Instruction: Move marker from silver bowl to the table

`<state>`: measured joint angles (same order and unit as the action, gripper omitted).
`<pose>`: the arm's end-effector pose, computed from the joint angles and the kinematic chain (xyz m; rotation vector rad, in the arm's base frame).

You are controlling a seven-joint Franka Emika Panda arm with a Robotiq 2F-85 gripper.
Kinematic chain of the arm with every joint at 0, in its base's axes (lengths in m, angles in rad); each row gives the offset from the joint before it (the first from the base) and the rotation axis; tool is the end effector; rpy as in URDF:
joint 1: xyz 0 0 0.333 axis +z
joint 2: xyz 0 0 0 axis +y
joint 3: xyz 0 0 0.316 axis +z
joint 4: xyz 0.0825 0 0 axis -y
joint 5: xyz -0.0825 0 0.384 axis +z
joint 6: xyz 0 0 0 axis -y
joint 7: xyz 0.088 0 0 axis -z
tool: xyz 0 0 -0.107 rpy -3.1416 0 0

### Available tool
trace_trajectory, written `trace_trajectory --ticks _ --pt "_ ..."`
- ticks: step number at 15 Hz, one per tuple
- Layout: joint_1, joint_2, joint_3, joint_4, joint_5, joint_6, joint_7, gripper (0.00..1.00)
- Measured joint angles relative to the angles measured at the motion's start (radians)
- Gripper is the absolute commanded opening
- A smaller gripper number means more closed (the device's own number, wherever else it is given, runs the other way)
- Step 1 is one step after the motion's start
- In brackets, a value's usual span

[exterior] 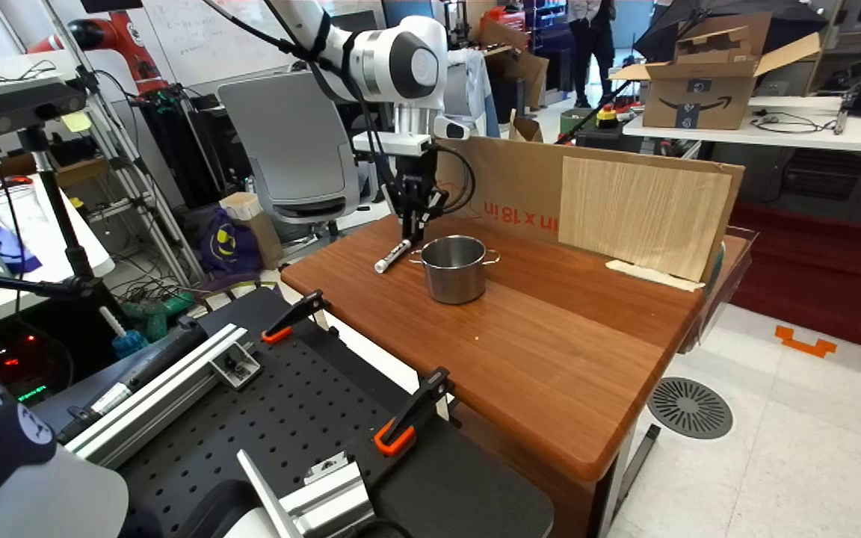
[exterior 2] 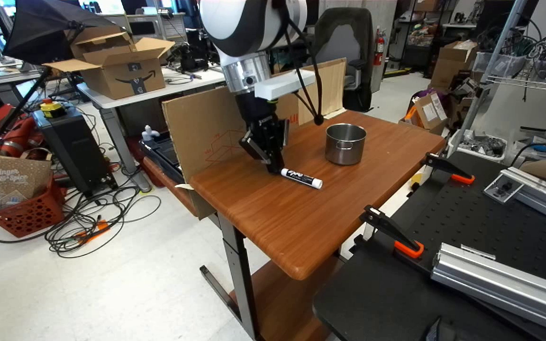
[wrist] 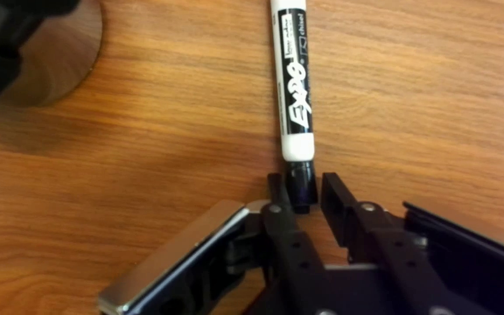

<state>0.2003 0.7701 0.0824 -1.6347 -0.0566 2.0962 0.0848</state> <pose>0.6262 0.1745 0.1461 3.0478 0.3359 -0.4686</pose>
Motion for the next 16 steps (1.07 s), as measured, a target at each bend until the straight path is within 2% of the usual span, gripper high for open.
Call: trace_trajectory --ticks 5,6,16 --pt "0.004 0.018 -0.001 0.037 0.000 -0.032 0.000 0.97" --pt "0.005 0.019 -0.001 0.042 0.000 -0.037 0.000 1.00" --pt "0.015 0.005 -0.001 0.061 0.000 -0.053 0.000 1.00"
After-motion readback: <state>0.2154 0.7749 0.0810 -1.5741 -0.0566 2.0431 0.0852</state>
